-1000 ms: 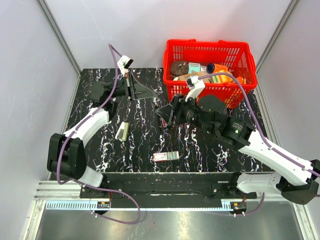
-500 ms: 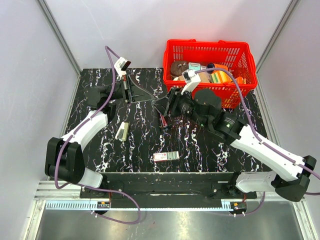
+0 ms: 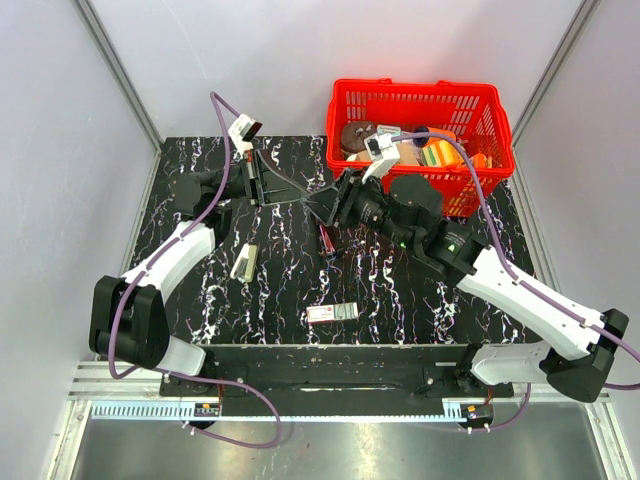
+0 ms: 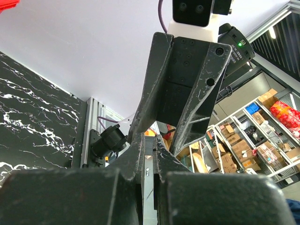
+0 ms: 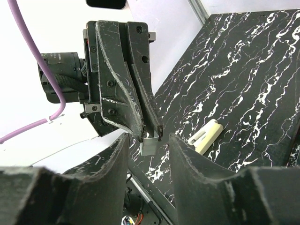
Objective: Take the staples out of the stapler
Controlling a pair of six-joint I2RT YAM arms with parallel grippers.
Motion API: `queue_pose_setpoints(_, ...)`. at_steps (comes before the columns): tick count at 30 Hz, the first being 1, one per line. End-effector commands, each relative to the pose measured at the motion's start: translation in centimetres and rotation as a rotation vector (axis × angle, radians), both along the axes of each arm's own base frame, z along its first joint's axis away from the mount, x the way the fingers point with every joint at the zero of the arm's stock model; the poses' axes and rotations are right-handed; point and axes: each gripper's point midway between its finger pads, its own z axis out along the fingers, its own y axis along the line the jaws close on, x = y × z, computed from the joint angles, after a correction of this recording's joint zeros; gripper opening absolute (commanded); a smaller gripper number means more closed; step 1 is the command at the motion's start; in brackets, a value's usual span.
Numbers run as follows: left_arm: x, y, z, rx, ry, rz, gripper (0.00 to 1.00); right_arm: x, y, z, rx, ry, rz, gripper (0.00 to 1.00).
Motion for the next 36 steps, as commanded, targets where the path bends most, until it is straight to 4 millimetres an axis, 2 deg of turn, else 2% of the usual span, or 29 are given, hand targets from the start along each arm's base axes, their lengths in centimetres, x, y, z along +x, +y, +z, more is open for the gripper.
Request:
queue_pose_setpoints(1,-1.1,0.4,1.2,-0.029,-0.079,0.018,0.0,0.1,0.8,0.9,0.044,-0.013,0.031,0.43)
queue_pose_setpoints(11,-1.0,0.4,1.4,-0.028,-0.088,0.021,0.0,-0.1,0.8,-0.4,0.036,0.014,0.046,0.41)
queue_pose_setpoints(19,-1.1,0.4,1.2,-0.017,-0.094,0.023,0.0,-0.1,0.6,0.1,0.051,0.0,0.038,0.29)
queue_pose_setpoints(29,-0.9,0.3,0.8,-0.008,-0.085,0.025,0.0,-0.4,0.1,0.9,0.063,-0.019,0.039,0.29)
queue_pose_setpoints(33,-0.8,0.3,0.7,0.003,-0.087,0.027,0.0,-0.5,-0.1,0.7,0.052,-0.02,0.036,0.18)
queue_pose_setpoints(36,-0.3,0.1,0.2,0.025,-0.076,0.032,0.17,-0.3,-0.1,-0.3,0.015,0.003,0.028,0.11)
